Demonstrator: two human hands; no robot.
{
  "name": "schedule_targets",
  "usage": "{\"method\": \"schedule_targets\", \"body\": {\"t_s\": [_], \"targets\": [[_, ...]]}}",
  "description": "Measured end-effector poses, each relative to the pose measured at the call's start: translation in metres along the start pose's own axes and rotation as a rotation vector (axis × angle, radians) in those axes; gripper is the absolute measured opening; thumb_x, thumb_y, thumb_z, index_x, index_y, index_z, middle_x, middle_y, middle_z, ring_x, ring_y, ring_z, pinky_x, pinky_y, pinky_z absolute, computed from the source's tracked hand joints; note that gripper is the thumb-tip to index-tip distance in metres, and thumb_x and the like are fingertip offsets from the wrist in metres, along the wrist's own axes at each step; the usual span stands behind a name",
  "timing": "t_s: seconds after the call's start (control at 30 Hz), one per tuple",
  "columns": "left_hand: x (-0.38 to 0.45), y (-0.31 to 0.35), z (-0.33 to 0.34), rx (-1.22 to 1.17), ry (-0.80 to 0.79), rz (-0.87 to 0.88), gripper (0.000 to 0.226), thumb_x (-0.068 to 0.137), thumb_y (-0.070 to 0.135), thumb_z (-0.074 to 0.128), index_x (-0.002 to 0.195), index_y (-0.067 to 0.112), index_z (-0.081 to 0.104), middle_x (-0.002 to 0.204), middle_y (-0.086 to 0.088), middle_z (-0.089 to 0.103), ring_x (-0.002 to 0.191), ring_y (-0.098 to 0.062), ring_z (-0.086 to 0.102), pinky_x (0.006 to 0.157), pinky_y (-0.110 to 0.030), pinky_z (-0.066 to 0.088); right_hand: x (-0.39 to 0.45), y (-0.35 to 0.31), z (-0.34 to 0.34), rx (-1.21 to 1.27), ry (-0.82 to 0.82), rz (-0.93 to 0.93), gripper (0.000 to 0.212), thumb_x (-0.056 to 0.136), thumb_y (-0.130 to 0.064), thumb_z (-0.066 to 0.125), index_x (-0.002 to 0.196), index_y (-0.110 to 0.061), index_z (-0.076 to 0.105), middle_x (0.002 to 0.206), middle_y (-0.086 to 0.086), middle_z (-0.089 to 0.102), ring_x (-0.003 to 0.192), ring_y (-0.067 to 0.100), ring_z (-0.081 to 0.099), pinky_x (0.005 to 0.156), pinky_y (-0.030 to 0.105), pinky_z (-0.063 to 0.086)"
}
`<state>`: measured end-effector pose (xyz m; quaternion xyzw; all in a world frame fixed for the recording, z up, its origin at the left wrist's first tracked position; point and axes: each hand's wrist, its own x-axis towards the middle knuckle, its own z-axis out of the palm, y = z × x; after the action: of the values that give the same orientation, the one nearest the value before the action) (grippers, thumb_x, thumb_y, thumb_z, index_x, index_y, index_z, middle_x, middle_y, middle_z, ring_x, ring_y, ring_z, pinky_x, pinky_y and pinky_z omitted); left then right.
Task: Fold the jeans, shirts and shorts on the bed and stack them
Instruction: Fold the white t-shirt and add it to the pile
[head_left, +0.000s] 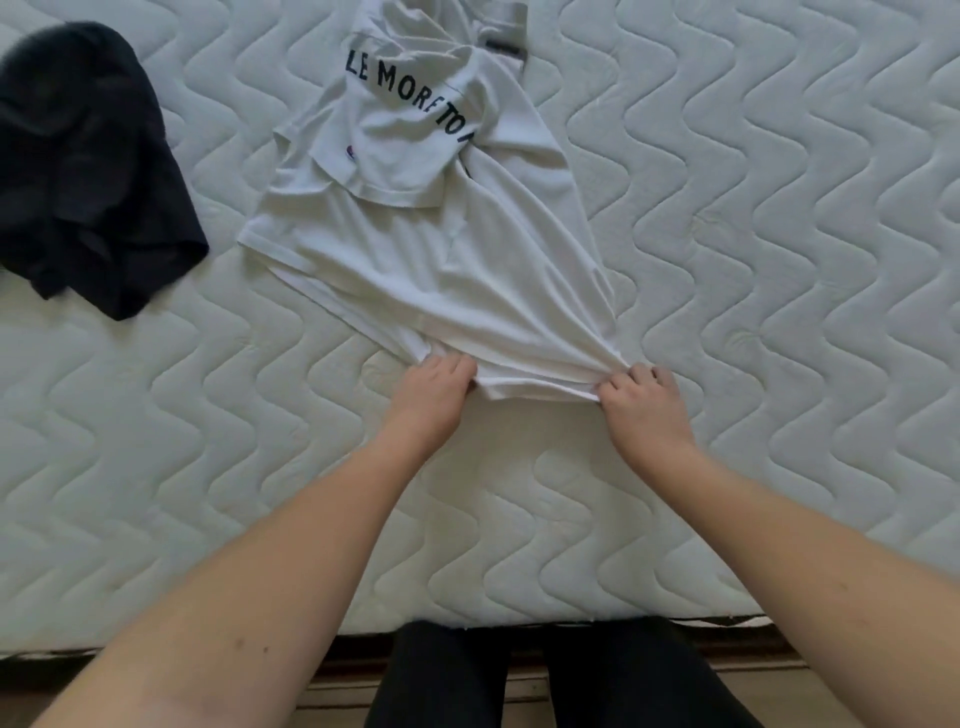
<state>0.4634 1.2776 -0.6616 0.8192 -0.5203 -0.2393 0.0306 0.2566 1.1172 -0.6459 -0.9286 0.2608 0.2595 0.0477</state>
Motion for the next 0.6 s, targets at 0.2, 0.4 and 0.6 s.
{"method": "schedule_targets", "body": {"t_s": [0.2,0.4,0.6], "targets": [[-0.040,0.062,0.026,-0.159,-0.163,0.038,0.023,0.099,0.018,0.049,0.118,0.014,0.062,0.118,-0.007,0.063,0.109,-0.030,0.055,0.088,-0.038,0.040,-0.055,0.022,0.022,-0.021,-0.136,0.221,0.049,0.091,-0.011,0.035,0.139,-0.018,0.045,0.142,0.005,0.047,0.138,0.031,0.027,0.116,0.050,0.003],[-0.052,0.068,0.021,-0.043,0.109,0.065,0.033,0.069,-0.003,0.072,0.101,0.006,0.070,0.107,-0.018,0.066,0.092,-0.038,0.067,0.079,-0.046,0.050,-0.088,-0.004,0.032,0.228,0.169,0.061,0.030,0.069,-0.010,0.070,0.099,-0.009,0.068,0.113,0.012,0.064,0.106,0.037,0.059,0.086,0.042,0.038],[-0.011,0.019,0.006,0.041,0.027,-0.177,0.065,0.093,0.018,0.055,0.153,0.022,0.030,0.159,-0.019,0.021,0.148,-0.035,0.018,0.111,-0.052,0.028,-0.063,-0.088,0.022,0.896,-0.268,0.236,0.033,0.093,-0.022,0.053,0.122,-0.014,0.064,0.119,0.006,0.063,0.107,0.025,0.057,0.090,0.034,0.045]]}}
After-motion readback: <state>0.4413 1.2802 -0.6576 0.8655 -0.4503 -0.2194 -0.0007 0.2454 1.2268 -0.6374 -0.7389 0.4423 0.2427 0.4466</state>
